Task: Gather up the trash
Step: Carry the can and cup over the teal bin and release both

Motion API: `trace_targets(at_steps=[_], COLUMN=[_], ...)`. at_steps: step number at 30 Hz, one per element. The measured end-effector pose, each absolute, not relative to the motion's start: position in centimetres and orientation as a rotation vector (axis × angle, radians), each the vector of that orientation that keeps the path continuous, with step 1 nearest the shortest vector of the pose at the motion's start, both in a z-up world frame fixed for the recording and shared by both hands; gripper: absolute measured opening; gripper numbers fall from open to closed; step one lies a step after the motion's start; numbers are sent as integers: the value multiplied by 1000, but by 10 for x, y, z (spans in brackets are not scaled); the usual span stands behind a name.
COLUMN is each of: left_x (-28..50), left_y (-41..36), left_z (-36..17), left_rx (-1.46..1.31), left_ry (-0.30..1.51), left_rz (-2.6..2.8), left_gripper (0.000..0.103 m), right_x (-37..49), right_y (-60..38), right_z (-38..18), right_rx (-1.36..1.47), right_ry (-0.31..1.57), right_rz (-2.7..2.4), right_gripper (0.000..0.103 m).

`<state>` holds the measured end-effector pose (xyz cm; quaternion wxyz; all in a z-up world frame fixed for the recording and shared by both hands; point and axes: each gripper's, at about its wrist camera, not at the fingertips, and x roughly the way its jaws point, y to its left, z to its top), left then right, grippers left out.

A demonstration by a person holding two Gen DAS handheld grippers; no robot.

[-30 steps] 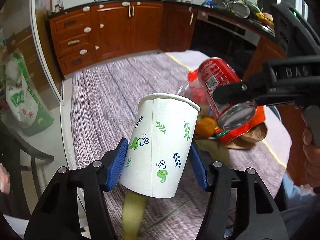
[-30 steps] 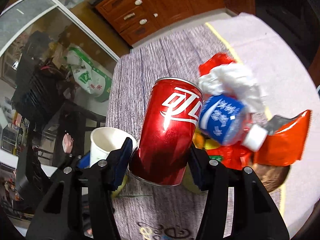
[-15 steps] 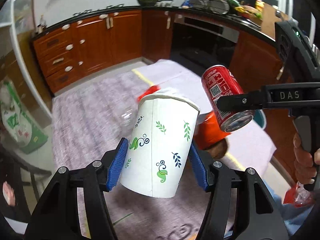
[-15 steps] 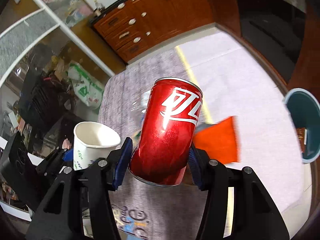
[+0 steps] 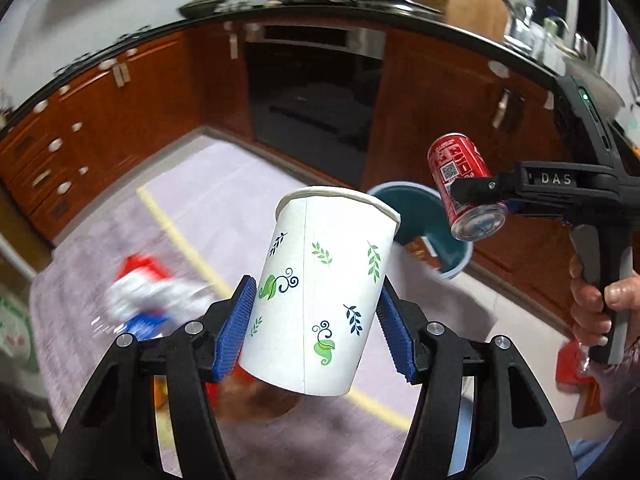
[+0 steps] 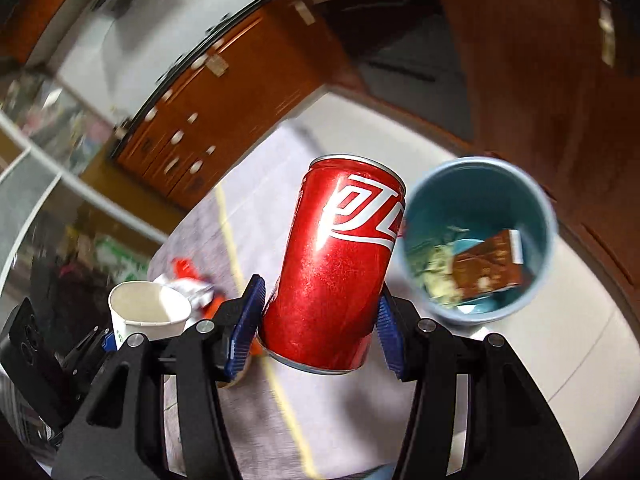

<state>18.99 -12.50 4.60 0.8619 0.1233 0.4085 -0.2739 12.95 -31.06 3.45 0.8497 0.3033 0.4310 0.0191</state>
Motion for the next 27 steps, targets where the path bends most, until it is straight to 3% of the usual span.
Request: trace_targets(at_steps=[16, 27], left_x=[242, 264], left_y=[-316, -366], left_z=[-28, -79], left_rx=[428, 479], left_ry=[1008, 1096], left_rz=[-724, -713], left_gripper=[64, 67], right_x=[102, 110], right_y=[-431, -456], right_z=[-38, -65], right_rx=[790, 817], right_ry=[948, 988], right_rz=[-131, -175], right_gripper=[51, 51])
